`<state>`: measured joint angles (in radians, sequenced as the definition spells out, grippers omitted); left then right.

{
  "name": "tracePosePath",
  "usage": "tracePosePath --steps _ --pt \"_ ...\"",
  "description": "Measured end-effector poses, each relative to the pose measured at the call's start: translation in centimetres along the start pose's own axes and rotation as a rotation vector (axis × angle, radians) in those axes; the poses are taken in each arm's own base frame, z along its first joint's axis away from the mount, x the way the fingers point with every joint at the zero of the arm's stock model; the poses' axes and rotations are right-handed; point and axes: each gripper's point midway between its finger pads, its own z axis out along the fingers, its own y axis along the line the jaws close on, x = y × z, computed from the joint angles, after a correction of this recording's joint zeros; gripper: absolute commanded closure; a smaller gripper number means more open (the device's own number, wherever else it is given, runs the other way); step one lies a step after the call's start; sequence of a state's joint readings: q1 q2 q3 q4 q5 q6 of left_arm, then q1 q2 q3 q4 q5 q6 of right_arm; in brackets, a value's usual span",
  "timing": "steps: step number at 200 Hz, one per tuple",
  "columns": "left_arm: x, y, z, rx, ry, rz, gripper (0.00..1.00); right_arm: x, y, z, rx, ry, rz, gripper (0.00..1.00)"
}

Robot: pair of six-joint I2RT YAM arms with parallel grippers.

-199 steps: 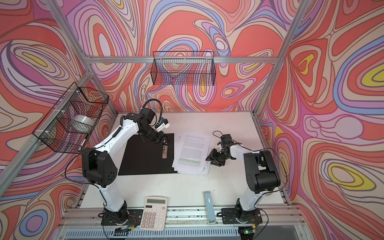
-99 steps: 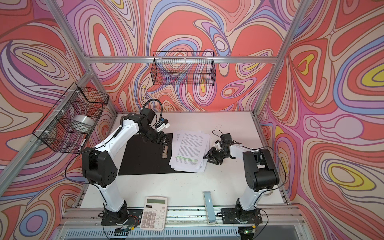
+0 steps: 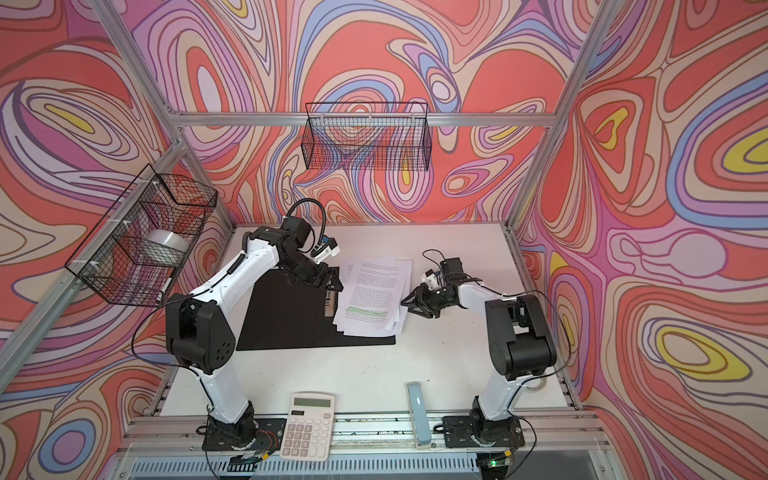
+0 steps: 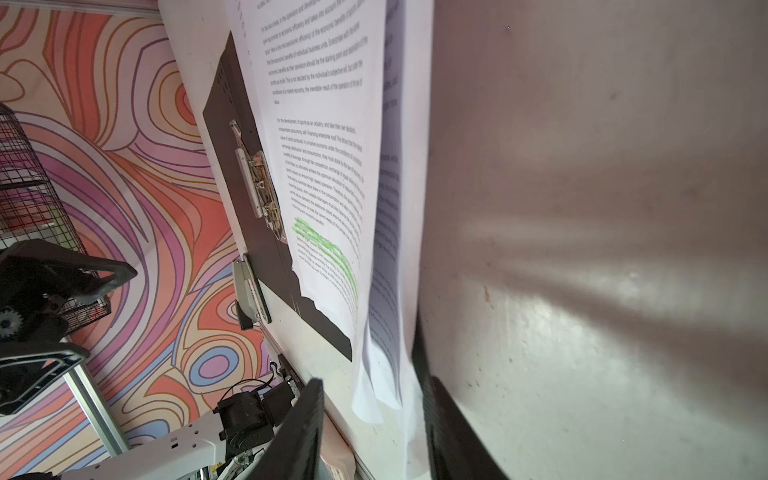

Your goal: Put the files into the folder

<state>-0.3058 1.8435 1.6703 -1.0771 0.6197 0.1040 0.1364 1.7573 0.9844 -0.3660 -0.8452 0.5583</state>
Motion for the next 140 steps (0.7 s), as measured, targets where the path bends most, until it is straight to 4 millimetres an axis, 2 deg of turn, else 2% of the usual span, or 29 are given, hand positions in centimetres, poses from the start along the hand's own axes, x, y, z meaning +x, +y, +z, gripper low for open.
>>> tracePosePath --steps 26,58,140 --pt "0.1 0.1 0.1 0.000 0.002 -0.001 0.33 -0.9 -0.3 0.7 0.011 0.021 0.005 0.62" --pt "0.3 0.2 0.3 -0.002 0.007 -0.004 0.33 -0.7 -1.0 0.8 0.051 0.046 0.012 0.64" --pt "0.4 0.1 0.4 0.009 0.011 -0.001 0.33 -0.7 -3.5 0.6 0.178 0.025 -0.019 0.56"
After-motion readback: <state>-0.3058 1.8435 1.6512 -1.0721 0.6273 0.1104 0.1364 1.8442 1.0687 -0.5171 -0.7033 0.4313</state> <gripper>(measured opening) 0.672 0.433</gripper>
